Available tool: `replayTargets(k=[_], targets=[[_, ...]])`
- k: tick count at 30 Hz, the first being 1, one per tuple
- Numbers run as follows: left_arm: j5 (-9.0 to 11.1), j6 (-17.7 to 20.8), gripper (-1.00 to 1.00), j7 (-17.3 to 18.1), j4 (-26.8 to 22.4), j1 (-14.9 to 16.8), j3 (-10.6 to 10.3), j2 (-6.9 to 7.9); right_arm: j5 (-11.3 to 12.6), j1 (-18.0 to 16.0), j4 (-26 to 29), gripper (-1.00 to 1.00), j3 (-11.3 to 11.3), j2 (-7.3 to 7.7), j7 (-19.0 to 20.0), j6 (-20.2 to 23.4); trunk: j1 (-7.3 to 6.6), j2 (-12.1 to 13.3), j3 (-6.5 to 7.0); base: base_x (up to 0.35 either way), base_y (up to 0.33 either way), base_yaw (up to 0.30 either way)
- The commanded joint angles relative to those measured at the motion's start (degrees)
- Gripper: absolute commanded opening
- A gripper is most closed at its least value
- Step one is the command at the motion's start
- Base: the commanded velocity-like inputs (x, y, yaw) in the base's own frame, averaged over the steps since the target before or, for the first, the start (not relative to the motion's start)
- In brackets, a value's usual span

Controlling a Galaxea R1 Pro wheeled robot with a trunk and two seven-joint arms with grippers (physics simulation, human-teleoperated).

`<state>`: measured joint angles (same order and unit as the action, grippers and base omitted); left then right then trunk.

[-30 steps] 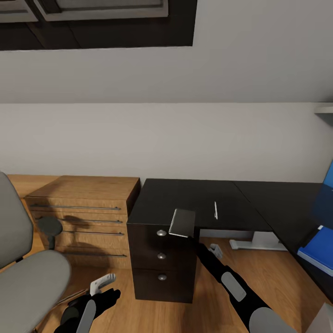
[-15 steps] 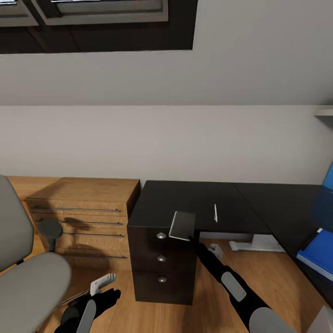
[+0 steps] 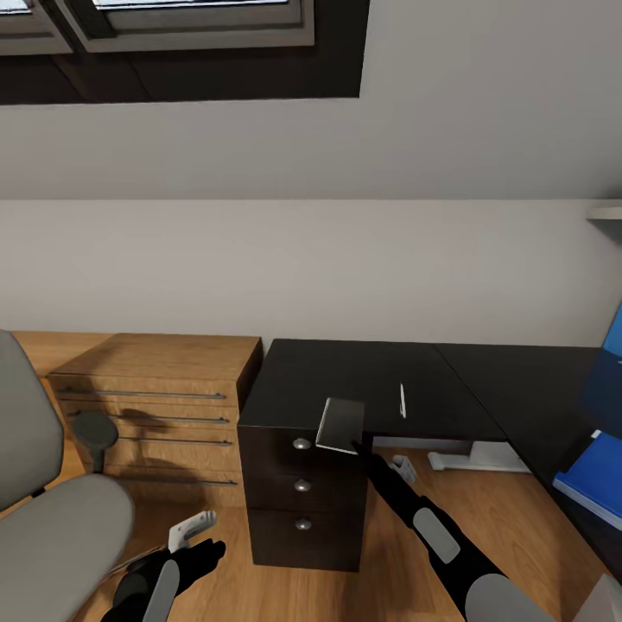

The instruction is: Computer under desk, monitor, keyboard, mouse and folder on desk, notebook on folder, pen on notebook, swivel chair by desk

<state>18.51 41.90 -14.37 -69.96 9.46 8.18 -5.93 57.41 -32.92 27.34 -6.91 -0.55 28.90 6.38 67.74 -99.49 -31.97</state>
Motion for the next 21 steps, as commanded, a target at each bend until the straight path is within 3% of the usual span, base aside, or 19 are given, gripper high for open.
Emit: replayTargets(k=[1, 21], targets=[[0.6, 0.2, 1.0, -0.4, -0.1, 0.0, 0.1, -0.04, 0.6, 0.0, 0.0, 1.0, -0.1, 0.02, 0.1, 0.3, -0.01, 0.0, -0.06, 0.0, 0.0, 0.0], [0.7, 0.1, 1.0, -0.4, -0.1, 0.0, 0.2, -0.04, 0.6, 0.0, -0.1, 1.0, -0.2, -0.01, 0.1, 0.2, -0.01, 0.0, -0.06, 0.04, 0.02, 0.0]])
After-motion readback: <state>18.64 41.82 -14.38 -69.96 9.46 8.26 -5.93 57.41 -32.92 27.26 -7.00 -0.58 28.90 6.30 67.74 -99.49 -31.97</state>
